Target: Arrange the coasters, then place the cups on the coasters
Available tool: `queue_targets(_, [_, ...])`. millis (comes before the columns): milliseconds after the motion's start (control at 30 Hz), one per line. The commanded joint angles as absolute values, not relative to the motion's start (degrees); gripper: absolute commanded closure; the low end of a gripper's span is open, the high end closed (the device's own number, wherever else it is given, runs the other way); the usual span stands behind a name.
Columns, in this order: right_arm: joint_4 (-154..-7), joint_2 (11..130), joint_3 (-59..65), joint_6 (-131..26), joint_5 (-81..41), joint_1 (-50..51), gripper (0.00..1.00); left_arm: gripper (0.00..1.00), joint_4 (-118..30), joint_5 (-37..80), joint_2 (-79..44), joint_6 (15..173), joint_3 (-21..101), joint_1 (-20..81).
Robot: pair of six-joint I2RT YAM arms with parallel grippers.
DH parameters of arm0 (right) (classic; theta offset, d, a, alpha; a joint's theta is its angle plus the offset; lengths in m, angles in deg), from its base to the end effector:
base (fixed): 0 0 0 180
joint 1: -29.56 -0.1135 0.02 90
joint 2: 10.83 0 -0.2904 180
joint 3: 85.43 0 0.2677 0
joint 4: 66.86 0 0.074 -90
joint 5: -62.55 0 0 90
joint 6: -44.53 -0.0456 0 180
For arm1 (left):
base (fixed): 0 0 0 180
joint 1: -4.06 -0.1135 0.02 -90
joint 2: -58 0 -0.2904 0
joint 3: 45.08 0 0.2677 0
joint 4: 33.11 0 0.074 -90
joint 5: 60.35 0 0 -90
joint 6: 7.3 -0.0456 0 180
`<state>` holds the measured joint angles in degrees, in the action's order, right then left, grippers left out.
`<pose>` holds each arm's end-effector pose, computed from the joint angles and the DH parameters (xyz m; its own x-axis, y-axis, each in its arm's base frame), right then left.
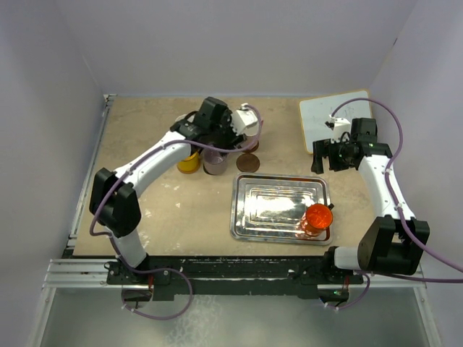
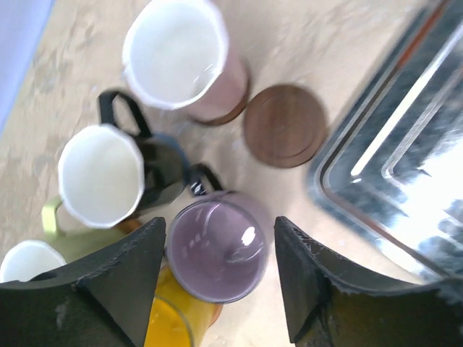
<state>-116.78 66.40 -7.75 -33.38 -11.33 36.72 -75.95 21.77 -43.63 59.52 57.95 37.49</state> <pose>0.2993 -0.0248 0.3093 -0.7250 -0.1117 -0.6796 -0.2159 0.9739 0.0702 0.3600 -0.2451 0.3256 -0.2592 0.6383 -0.7248 0.7979 0.5644 0.2117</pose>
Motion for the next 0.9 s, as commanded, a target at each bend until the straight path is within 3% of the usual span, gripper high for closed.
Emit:
queue_targets(0, [-116.28,64.19,-6.47,-34.63,-11.48,36.95,0.00,0.38,-74.31,21.35,-40.75,62.25,58.39,44.02])
queue_targets(300, [-116.77,62.27,-6.81,-37.08,-12.26,37.68,0.00,0.32,-75.58,21.82,-42.96,67.54,63.10,55.21])
queue_targets(467, [-122.89,58.04,-7.29,-28.92,-10.50,37.75,0.00,0.31,-74.18,23.44,-43.11,70.09,62.50,55.91])
queue_targets(667, [-141.35,54.67,-6.98,-12.96,-10.74,37.74,0.05,0.31,-73.27,28.20,-42.53,68.89,60.98,55.88])
queue_targets(867, [-142.88,48.49,-15.36,-8.29,-17.09,37.73,0.06,0.31,-73.38,30.01,-42.07,67.19,59.89,55.90])
